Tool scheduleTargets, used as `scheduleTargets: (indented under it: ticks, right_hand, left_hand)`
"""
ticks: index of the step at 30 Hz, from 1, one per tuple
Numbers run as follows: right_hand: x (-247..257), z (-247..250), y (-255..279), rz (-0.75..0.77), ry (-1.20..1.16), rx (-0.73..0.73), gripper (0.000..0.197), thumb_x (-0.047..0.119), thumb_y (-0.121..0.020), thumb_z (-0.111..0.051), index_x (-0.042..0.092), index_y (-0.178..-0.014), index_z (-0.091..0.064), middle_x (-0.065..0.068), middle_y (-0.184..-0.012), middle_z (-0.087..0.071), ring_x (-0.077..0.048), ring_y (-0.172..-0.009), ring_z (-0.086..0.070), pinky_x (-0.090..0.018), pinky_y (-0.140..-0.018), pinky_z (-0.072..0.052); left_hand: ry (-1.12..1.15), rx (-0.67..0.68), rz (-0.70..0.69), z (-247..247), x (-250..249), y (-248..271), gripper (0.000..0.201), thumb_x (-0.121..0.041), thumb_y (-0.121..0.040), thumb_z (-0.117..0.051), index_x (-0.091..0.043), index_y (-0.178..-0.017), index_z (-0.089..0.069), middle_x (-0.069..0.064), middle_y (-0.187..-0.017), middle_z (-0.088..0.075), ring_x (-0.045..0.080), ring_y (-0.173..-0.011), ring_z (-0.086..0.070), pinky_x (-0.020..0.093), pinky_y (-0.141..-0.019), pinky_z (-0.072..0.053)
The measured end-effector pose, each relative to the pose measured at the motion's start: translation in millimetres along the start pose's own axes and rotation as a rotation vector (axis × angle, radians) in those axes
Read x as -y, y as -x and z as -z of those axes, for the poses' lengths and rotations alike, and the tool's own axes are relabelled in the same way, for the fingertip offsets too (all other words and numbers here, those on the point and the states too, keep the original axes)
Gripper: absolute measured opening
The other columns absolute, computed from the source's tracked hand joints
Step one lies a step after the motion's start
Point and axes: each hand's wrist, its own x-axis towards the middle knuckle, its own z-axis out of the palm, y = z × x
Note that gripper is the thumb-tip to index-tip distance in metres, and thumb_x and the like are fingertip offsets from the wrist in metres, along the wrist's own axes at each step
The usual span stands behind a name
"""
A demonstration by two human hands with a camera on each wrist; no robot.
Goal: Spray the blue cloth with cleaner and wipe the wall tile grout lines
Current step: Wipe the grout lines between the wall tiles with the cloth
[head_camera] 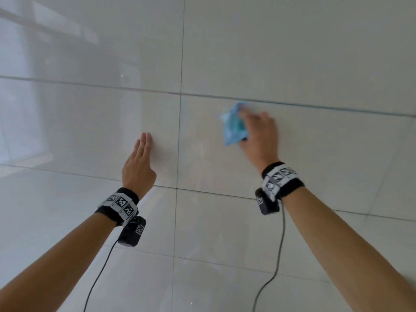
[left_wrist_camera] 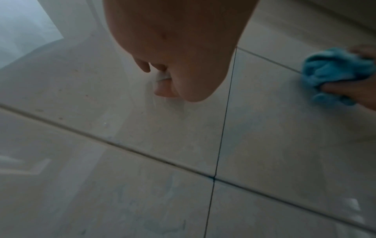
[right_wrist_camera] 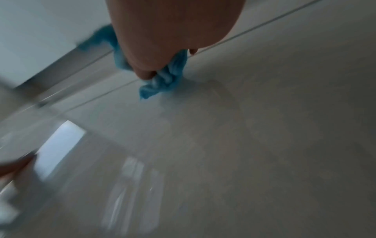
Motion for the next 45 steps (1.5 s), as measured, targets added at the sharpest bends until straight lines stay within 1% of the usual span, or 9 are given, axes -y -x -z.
scheduleTargets:
  ticks: [5, 10, 14, 18, 21, 29, 35, 41, 45]
  right_hand:
    - [-104, 55, 3, -0.624, -0.1, -0.372, 0.072, 0.014, -0.066, -0.081, 0.019, -0.135, -0.062, -0.013, -0.112, -0.066, -0.036, -0.1, -0.061, -0.045, -0.081, -0.052]
    - [-122, 60, 21, -0.928, -0.285, -0.606, 0.061, 0.016, -0.074, -0.072, 0.011, -0.134, -0.061, -0.015, -0.114, -0.064, -0.027, -0.096, -0.058, -0.031, -0.077, -0.048]
    - [-73, 30, 15, -0.716, -0.261, -0.443, 0.073, 0.041, -0.064, -0.068, 0.009, -0.13, -0.065, -0.013, -0.104, -0.069, -0.033, -0.091, -0.058, -0.041, -0.072, -0.052]
    - [-5, -6, -5, -0.347, -0.228, -0.154, 0.084, 0.016, -0.05, -0.094, 0.009, -0.129, -0.067, -0.015, -0.097, -0.071, -0.038, -0.081, -0.062, -0.042, -0.068, -0.054]
    - [49, -25, -35, -0.115, -0.192, -0.004, 0.09, 0.018, -0.043, -0.1, 0.01, -0.127, -0.068, -0.011, -0.099, -0.073, -0.034, -0.084, -0.064, -0.037, -0.068, -0.05]
    - [115, -59, -74, 0.161, -0.161, 0.075, 0.085, 0.016, -0.049, -0.098, 0.011, -0.127, -0.063, -0.005, -0.114, -0.074, -0.032, -0.091, -0.062, -0.037, -0.069, -0.049]
    - [123, -81, -2, 0.328, -0.159, 0.227, 0.079, 0.017, -0.052, -0.098, 0.01, -0.123, -0.065, -0.006, -0.123, -0.073, -0.032, -0.091, -0.061, -0.038, -0.071, -0.049]
    - [158, -105, 119, 0.412, -0.14, 0.513, 0.059, 0.016, -0.06, -0.091, 0.015, -0.116, -0.071, -0.003, -0.118, -0.073, -0.028, -0.094, -0.067, -0.038, -0.074, -0.048]
    - [203, -84, 193, 0.196, -0.361, 0.731, 0.055, 0.02, -0.067, -0.088, 0.018, -0.118, -0.069, -0.002, -0.104, -0.073, -0.029, -0.095, -0.066, -0.04, -0.075, -0.046]
  left_hand:
    - [0.02, -0.015, 0.063, -7, -16, -3, 0.102, 0.016, -0.077, -0.041, -0.014, -0.167, -0.002, 0.003, -0.174, -0.002, 0.023, -0.161, -0.008, 0.043, -0.124, -0.033]
    - [0.037, -0.033, 0.073, -9, -19, -3, 0.102, 0.016, -0.076, -0.04, -0.012, -0.166, -0.002, 0.005, -0.174, -0.002, 0.024, -0.16, -0.009, 0.043, -0.122, -0.036]
    - [0.035, -0.04, 0.07, -9, -22, -2, 0.102, 0.017, -0.077, -0.04, -0.013, -0.167, -0.002, 0.004, -0.174, -0.002, 0.023, -0.16, -0.009, 0.04, -0.123, -0.034]
    - [0.035, -0.024, 0.072, -5, -20, -2, 0.104, 0.017, -0.076, -0.039, -0.018, -0.167, -0.003, -0.003, -0.174, 0.0, 0.017, -0.16, -0.008, 0.036, -0.121, -0.038]
    - [0.024, 0.015, 0.055, 4, -18, -2, 0.106, 0.017, -0.076, -0.04, -0.022, -0.167, -0.003, -0.008, -0.174, 0.002, 0.014, -0.16, -0.007, 0.033, -0.118, -0.041]
    - [-0.049, 0.125, -0.004, 37, -2, 15, 0.1, 0.013, -0.081, -0.04, -0.026, -0.167, -0.007, -0.014, -0.173, -0.005, 0.011, -0.159, -0.009, 0.032, -0.118, -0.04]
    - [-0.061, 0.157, 0.035, 36, 18, 66, 0.101, 0.015, -0.081, -0.038, -0.029, -0.167, -0.009, -0.017, -0.172, -0.008, 0.008, -0.159, -0.01, 0.029, -0.106, -0.049]
    - [-0.048, 0.207, 0.092, 46, 31, 113, 0.087, 0.009, -0.089, -0.042, -0.022, -0.166, -0.016, -0.008, -0.173, -0.015, 0.013, -0.159, -0.014, 0.036, -0.123, -0.033]
    - [0.002, 0.191, 0.191, 65, 44, 154, 0.076, -0.001, -0.097, -0.047, -0.021, -0.165, -0.021, -0.005, -0.171, -0.023, 0.016, -0.157, -0.025, 0.035, -0.123, -0.031]
